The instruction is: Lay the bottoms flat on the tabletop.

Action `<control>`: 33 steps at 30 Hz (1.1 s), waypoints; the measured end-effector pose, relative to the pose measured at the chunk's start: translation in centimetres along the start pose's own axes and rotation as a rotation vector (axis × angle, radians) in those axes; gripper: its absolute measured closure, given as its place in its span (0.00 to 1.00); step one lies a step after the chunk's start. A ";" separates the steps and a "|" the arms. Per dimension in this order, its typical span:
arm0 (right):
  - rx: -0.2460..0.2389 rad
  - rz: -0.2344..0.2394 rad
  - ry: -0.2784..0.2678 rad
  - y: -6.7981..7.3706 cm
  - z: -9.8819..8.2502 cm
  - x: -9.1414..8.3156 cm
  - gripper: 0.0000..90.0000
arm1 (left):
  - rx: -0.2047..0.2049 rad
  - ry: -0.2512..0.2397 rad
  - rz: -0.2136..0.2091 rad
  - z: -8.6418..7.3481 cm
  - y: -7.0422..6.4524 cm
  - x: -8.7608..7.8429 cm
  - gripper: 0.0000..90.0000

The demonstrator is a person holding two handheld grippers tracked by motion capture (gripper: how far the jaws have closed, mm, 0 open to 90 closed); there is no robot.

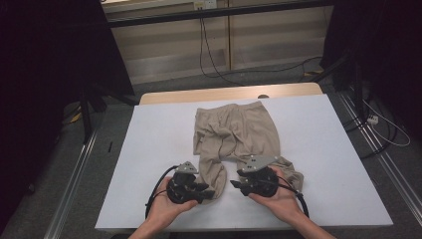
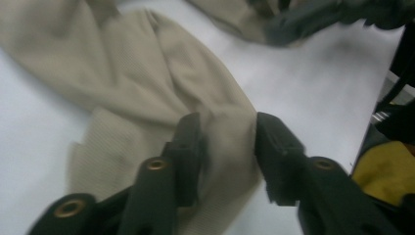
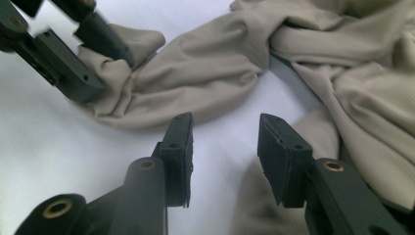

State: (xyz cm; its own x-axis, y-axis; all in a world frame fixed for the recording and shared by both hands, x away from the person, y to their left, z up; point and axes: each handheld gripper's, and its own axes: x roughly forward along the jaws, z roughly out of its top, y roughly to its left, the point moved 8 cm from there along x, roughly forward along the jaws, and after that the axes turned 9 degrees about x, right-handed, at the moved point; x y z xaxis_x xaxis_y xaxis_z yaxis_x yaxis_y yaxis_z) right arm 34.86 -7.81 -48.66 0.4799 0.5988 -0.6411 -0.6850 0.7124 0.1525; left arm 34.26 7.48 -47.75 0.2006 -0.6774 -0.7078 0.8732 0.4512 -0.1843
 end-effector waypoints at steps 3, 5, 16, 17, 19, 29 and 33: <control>0.009 0.003 0.001 0.2 1.0 1.6 0.58 | -0.022 -0.071 0.050 1.1 2.0 -1.0 0.60; 0.006 -0.002 0.005 0.2 1.4 2.5 0.55 | -0.031 -0.079 0.070 1.2 2.7 -1.1 0.61; 0.002 0.029 0.072 1.0 0.5 5.1 0.86 | -0.063 0.017 0.143 -0.2 6.4 2.4 0.58; 0.002 0.029 0.072 1.0 0.5 5.1 0.86 | -0.035 0.030 0.160 -0.2 6.0 2.4 0.58; 0.001 0.046 0.070 1.4 0.1 4.7 0.98 | -0.018 0.046 0.121 -0.4 5.1 2.5 0.77; -0.034 0.133 0.136 3.7 -2.6 1.1 0.99 | 0.015 0.070 0.016 -2.2 0.8 1.4 0.99; -0.040 0.148 0.147 4.3 -3.5 0.1 0.99 | 0.051 0.090 -0.015 -2.7 -1.5 1.2 0.99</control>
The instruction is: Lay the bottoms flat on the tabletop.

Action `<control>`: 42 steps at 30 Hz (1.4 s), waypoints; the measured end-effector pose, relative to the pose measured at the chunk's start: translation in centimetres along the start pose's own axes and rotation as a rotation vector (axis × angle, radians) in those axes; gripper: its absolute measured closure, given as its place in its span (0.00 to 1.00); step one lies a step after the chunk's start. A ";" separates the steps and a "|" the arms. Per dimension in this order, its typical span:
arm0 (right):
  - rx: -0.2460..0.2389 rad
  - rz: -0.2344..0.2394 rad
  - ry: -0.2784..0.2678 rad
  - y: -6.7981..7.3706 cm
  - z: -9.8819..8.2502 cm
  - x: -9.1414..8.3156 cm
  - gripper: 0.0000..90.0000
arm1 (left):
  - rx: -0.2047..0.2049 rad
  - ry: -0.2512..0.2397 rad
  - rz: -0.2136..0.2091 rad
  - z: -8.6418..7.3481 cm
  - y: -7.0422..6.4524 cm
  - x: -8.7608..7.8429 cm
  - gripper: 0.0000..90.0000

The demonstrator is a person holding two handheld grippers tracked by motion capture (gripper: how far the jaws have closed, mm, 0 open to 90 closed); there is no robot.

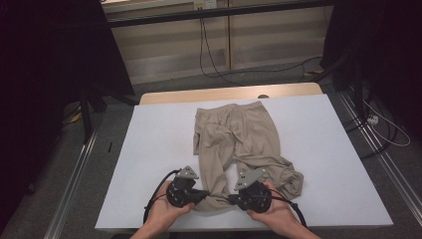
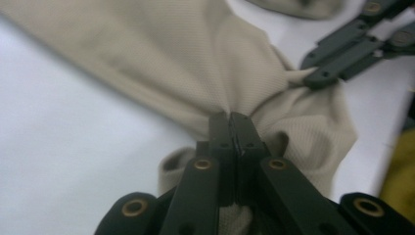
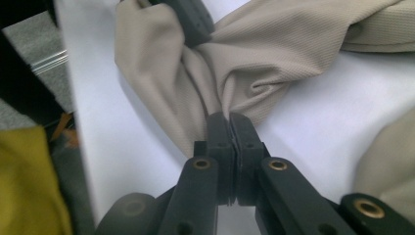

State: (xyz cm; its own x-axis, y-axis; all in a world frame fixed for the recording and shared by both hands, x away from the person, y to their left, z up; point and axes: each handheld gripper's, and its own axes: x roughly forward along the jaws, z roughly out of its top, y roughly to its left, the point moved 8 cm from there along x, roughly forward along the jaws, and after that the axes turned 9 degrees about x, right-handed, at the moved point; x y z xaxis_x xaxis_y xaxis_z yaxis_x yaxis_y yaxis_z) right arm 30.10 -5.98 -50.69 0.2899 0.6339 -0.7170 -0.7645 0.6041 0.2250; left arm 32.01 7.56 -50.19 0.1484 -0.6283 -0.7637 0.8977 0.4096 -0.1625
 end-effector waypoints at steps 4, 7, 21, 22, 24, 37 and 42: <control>0.010 0.019 0.006 0.9 -1.4 -1.0 0.99 | 0.023 0.007 -0.040 -0.8 -2.5 -0.4 0.99; -0.001 0.044 0.017 2.1 -2.7 -2.0 0.96 | 0.036 -0.007 -0.054 -1.2 -3.6 -0.9 0.96; 0.071 -0.088 -0.122 -1.9 0.6 -3.0 0.74 | -0.033 -0.107 0.109 2.2 3.0 -1.1 0.65; 0.071 -0.088 -0.122 -1.9 0.6 -3.0 0.74 | -0.033 -0.107 0.109 2.2 3.0 -1.1 0.65; 0.069 -0.121 -0.085 -2.6 0.9 -1.7 0.77 | -0.011 -0.058 0.168 2.5 4.7 0.2 0.61; 0.025 -0.077 -0.061 -0.7 1.4 1.9 0.48 | 0.072 -0.002 0.166 2.0 3.5 1.5 1.00; -0.010 -0.041 -0.059 0.6 1.2 1.9 0.91 | 0.038 -0.016 0.105 1.4 3.0 1.1 1.00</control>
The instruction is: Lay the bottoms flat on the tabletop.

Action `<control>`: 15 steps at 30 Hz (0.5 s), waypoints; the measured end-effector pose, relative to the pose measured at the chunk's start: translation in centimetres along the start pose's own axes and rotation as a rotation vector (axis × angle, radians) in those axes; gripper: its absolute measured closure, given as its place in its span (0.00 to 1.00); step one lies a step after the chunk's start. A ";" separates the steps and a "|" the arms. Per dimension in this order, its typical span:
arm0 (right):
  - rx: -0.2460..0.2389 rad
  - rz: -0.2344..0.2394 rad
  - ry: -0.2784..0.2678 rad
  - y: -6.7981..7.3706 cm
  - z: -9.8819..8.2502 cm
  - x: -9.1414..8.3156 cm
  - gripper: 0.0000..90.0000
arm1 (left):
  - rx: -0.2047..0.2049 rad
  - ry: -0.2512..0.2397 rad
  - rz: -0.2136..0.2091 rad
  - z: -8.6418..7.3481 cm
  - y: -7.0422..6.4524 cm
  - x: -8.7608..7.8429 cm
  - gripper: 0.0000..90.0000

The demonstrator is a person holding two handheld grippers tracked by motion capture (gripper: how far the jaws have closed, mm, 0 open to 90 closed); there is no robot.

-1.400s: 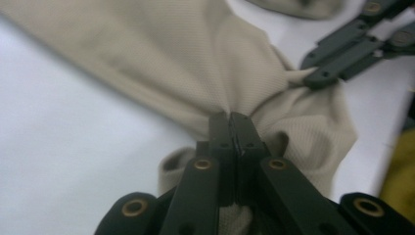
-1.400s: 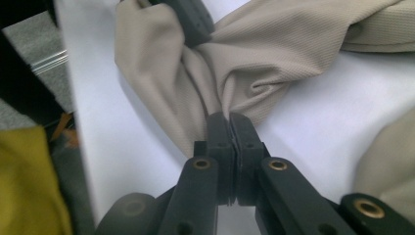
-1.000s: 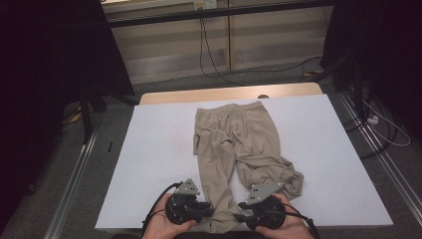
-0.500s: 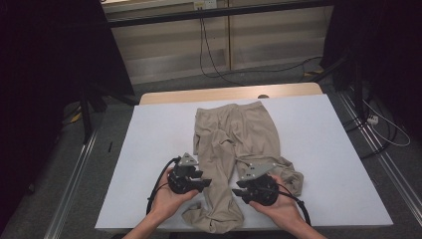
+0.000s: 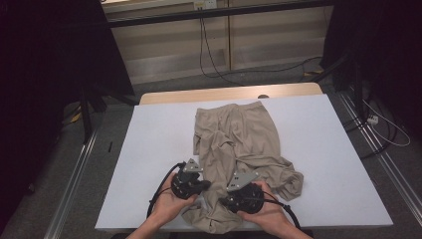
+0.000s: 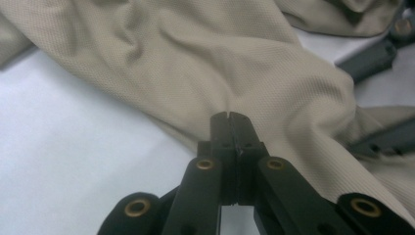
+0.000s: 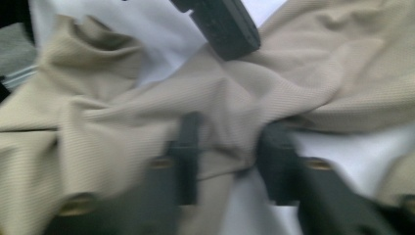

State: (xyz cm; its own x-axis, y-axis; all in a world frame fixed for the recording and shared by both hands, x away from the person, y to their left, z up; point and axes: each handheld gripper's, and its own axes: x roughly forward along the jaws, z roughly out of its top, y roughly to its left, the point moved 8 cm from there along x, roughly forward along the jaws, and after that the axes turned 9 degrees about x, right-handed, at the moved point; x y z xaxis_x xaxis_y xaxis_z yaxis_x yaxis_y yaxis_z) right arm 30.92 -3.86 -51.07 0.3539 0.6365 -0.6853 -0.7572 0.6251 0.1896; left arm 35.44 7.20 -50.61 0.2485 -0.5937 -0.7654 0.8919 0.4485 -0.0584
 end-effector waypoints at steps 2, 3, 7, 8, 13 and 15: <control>-0.009 0.014 0.008 0.4 -0.1 -0.1 0.96 | 0.000 0.004 -0.022 -0.3 -0.7 -0.2 1.00; -0.009 0.021 0.015 0.6 -0.2 -0.2 0.97 | 0.000 0.003 -0.028 -0.3 -0.9 -0.3 1.00; 0.007 0.065 0.036 1.0 -0.6 -0.7 0.97 | 0.004 0.010 -0.049 -0.7 -1.9 -0.6 1.00; 0.006 0.070 0.038 1.1 -0.8 -0.9 0.97 | 0.011 0.014 -0.058 -0.8 -2.2 -0.8 1.00; 0.021 0.097 0.056 1.5 -2.1 -2.2 0.97 | 0.011 0.021 -0.108 -1.4 -4.2 -1.3 1.00; 0.022 0.101 0.058 1.6 -2.3 -2.4 0.97 | 0.010 0.022 -0.115 -1.5 -4.6 -1.3 1.00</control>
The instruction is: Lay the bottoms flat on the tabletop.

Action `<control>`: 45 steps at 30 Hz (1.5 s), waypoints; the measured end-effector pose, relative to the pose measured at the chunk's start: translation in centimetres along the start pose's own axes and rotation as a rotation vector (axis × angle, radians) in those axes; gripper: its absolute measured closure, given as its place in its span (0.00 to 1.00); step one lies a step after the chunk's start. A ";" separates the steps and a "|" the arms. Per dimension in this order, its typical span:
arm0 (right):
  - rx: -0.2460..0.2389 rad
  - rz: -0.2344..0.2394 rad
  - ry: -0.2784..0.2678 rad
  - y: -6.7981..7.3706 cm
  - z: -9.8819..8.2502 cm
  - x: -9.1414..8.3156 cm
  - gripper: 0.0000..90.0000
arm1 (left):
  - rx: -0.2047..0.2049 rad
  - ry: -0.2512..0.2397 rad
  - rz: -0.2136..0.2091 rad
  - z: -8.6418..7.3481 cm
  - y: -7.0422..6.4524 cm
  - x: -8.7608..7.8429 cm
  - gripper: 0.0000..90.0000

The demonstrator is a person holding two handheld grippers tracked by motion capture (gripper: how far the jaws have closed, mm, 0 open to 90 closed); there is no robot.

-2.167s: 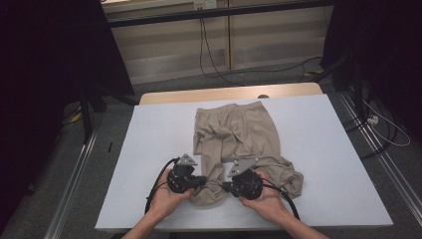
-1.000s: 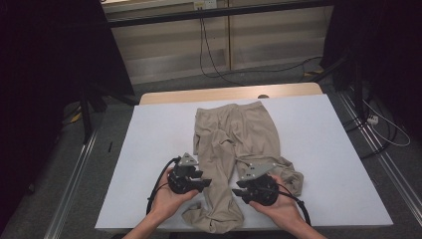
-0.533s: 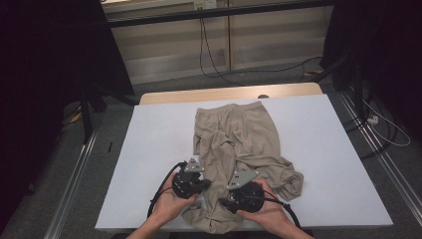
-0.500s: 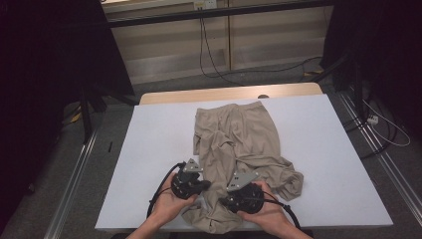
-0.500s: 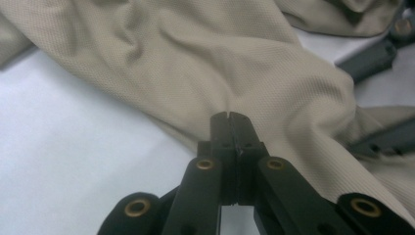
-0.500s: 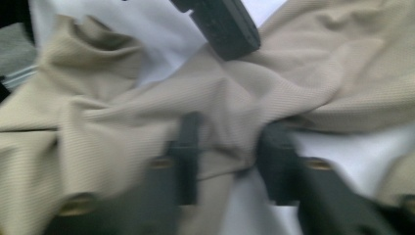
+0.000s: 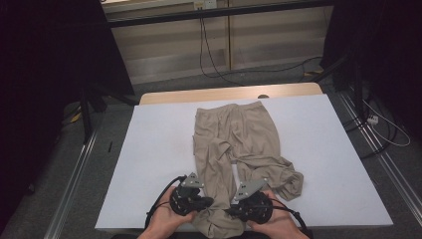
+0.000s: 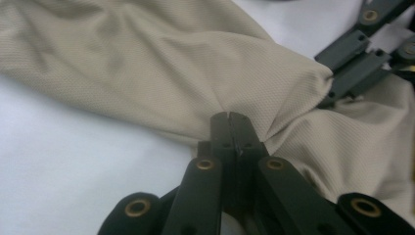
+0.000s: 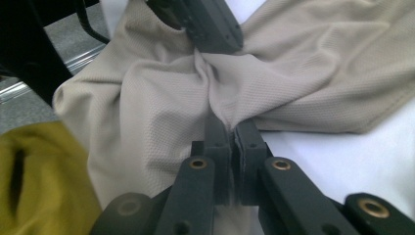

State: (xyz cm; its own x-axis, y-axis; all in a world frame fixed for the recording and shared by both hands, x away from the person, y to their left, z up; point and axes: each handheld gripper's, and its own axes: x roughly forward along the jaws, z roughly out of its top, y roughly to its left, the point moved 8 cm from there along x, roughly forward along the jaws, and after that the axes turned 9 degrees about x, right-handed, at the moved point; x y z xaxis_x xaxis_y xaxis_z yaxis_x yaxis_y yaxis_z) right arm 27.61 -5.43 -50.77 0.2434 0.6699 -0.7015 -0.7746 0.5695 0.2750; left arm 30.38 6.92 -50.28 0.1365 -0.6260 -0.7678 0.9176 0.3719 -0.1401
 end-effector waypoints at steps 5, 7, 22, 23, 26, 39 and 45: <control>0.008 0.019 0.010 0.9 -1.0 -0.7 0.97 | 0.006 0.006 -0.032 -0.9 -2.0 -0.5 1.00; 0.014 0.033 0.013 1.3 -1.2 -0.9 0.97 | 0.002 0.007 -0.042 -1.2 -2.5 -0.8 1.00; 0.075 -0.035 -0.074 -0.9 0.2 -2.4 0.72 | -0.024 -0.070 -0.018 -0.8 -2.0 -2.5 0.82; 0.087 -0.049 -0.080 -1.5 0.4 -2.3 0.74 | -0.026 -0.070 0.003 -0.6 -1.5 -2.5 0.82; 0.094 -0.105 -0.076 -2.7 0.8 -1.9 0.78 | -0.030 -0.074 0.055 -0.4 -0.2 -2.5 0.77; 0.082 -0.206 -0.063 -6.2 2.8 0.8 0.97 | 0.015 0.000 0.239 -0.1 4.6 -0.5 0.77; 0.082 -0.178 -0.032 -5.0 1.4 -0.4 1.00 | 0.014 0.010 0.187 -0.4 3.4 -0.8 1.00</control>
State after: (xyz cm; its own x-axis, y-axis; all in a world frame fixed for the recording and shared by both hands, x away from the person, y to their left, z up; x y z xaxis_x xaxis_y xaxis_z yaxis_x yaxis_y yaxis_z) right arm 32.17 -7.89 -50.97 0.3918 0.5690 -0.7230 -0.6680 0.7163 0.2017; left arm 33.26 9.00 -50.43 0.3018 -0.5395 -0.7861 0.8817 0.4715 0.0150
